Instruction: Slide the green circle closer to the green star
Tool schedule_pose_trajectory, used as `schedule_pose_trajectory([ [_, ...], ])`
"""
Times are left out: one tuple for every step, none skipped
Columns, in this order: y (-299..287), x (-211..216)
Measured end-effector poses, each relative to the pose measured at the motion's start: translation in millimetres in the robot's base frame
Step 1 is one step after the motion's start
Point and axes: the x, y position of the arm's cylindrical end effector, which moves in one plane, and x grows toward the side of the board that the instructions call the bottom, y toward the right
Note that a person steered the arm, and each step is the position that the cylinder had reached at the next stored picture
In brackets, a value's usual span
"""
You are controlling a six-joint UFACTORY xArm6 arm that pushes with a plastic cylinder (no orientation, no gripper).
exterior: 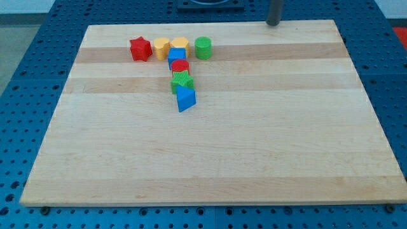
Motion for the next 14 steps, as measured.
schedule_pose_trajectory([
  [-30.8,0.2],
  [-66.5,3.2],
  [-100.9,14.5],
  [-128.8,34.1],
  [-151.6,48.3],
  [-169.9,48.3],
  [-172.2,66.3],
  [-171.4,96.0],
  [-171.4,122.0],
  [-171.4,139.9],
  [-171.4,141.8],
  [-168.7,115.0],
  [-129.3,121.1],
  [-101.9,133.5],
])
